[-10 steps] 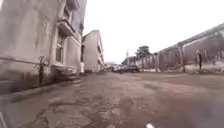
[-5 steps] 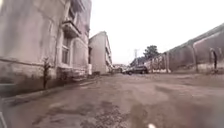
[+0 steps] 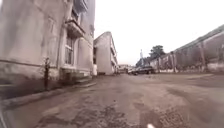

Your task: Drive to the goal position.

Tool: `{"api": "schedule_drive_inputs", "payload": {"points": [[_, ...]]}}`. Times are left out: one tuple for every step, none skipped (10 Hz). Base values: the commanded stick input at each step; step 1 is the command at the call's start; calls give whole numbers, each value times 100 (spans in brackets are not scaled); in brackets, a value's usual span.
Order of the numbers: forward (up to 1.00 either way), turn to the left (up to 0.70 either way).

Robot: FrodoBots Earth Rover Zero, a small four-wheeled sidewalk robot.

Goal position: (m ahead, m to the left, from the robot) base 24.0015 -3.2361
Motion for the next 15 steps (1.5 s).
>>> {"api": "schedule_drive_inputs", "payload": {"points": [[70,0],[70,0],[70,0],[70,0],[70,0],[70,0],[70,0],[70,0],[70,-2],[70,-17],[70,-28],[70,-28],[70,0],[70,0],[70,0]]}}
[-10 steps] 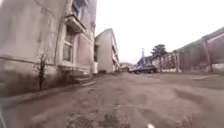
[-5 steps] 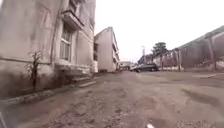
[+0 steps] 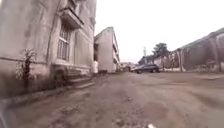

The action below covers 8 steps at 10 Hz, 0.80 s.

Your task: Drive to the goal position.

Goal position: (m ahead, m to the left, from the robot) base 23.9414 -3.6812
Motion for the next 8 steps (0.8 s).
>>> {"api": "schedule_drive_inputs", "payload": {"points": [[70,-28],[70,-28],[70,-20],[70,-4],[70,-11],[70,-27],[70,-28],[70,-25]]}}
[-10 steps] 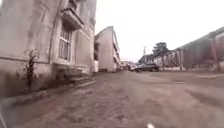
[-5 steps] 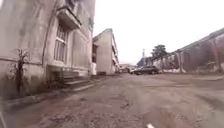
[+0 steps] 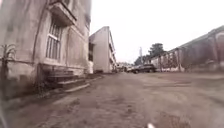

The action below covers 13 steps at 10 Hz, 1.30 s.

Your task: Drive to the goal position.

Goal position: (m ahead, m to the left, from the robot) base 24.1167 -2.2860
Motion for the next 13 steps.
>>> {"api": "schedule_drive_inputs", "payload": {"points": [[70,-11],[70,0],[70,0],[70,-12],[70,-28],[70,-11],[70,0],[70,0],[70,-28],[70,-28],[70,-15],[70,0],[70,0]]}}
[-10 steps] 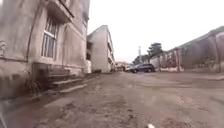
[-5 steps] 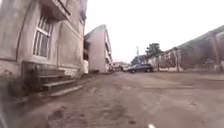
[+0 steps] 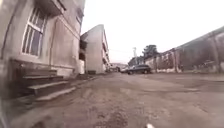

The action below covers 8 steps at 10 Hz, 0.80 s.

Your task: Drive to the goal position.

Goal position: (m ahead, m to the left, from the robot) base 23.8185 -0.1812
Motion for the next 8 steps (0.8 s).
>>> {"api": "schedule_drive_inputs", "payload": {"points": [[70,0],[70,0],[70,-10],[70,-27],[70,-13],[70,0],[70,0],[70,0]]}}
